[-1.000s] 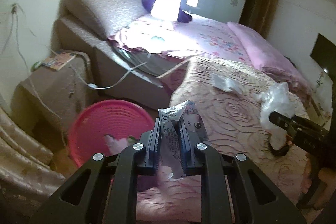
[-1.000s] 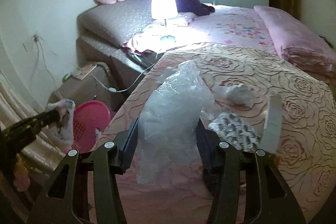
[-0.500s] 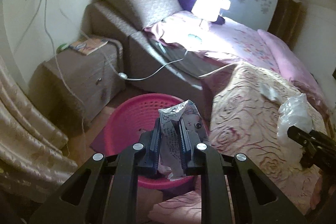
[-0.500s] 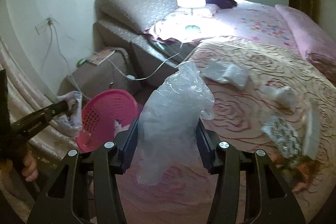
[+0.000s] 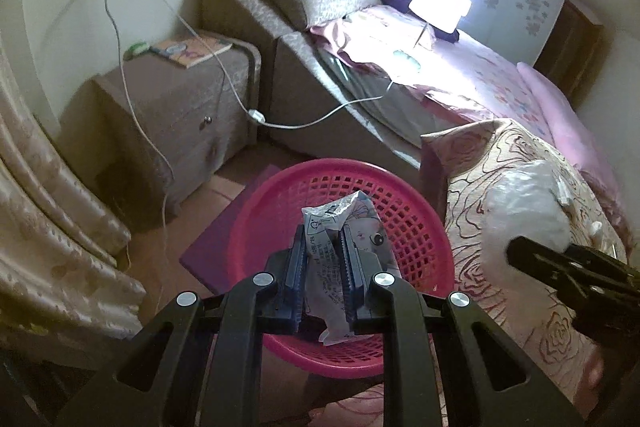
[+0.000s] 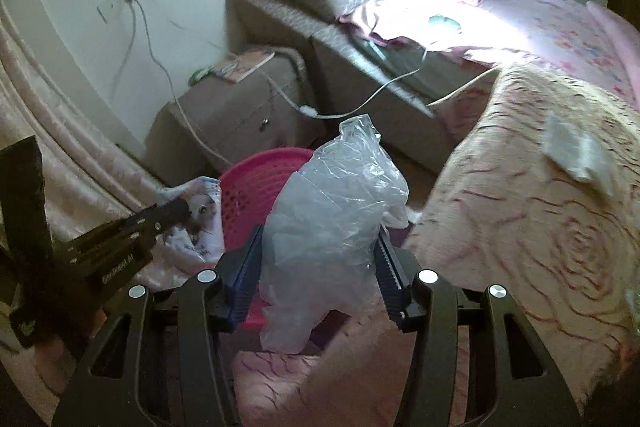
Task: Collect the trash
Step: 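Carry the white wrapper and clear bag over the pink basket with both tools, then open the left tool over the basket while the right tool releases the clear bag, then move both open tools back over the trash on the bed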
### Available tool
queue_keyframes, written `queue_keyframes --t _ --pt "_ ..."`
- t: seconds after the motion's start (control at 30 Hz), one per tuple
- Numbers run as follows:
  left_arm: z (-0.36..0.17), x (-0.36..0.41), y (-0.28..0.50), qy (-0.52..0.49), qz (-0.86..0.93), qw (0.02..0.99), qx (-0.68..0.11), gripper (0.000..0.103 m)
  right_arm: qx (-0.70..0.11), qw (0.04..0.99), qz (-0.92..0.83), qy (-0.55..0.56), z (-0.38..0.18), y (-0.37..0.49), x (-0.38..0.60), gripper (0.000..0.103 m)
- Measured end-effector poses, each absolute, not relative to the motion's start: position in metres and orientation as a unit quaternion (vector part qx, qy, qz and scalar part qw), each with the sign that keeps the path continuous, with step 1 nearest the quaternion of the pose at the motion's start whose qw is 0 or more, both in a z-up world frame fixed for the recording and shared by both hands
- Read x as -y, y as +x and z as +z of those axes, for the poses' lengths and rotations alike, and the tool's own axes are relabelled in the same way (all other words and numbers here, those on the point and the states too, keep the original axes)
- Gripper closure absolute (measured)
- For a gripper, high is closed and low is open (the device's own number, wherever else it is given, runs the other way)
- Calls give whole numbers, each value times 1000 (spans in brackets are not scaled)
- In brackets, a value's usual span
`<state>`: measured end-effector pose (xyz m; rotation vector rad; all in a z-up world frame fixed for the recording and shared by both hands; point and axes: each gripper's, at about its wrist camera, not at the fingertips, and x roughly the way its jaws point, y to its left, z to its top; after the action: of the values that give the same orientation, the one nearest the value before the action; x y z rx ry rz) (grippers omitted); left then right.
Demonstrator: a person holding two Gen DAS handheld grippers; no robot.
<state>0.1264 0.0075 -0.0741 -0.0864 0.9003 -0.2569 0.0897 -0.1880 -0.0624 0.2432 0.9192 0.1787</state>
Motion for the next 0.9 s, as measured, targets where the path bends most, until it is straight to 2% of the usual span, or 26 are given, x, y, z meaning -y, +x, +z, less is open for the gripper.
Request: queue_keyframes --t 0.13,0.2,0.23,0.27,0.3,0.4,0.5,0.7,0.9 --pt "-79 -11 129 -51 -125 889 -438 88 -462 874 93 115 -74 109 174 52" --pt "-80 -12 130 -53 -129 888 -439 86 -468 872 91 113 -79 114 171 49" --pt "-81 -13 131 -54 -130 887 -439 86 -472 870 91 113 -82 116 169 43" --pt "-81 -13 132 -54 -130 887 -440 82 -475 868 91 117 -85 118 169 37" --pt "-82 -13 133 -55 -131 886 -442 79 -477 866 90 121 -87 118 170 35" --pt "-83 -15 134 -59 -129 884 -444 59 -483 862 85 127 -93 120 171 32" --pt "-81 -18 134 -63 -130 885 -442 50 -482 862 83 133 -92 119 174 31" --pt "-68 -17 128 -49 -118 899 -419 38 -463 872 75 139 -81 103 185 31" --pt "-56 -11 120 -37 -116 908 -400 34 -445 881 64 149 -71 83 200 30"
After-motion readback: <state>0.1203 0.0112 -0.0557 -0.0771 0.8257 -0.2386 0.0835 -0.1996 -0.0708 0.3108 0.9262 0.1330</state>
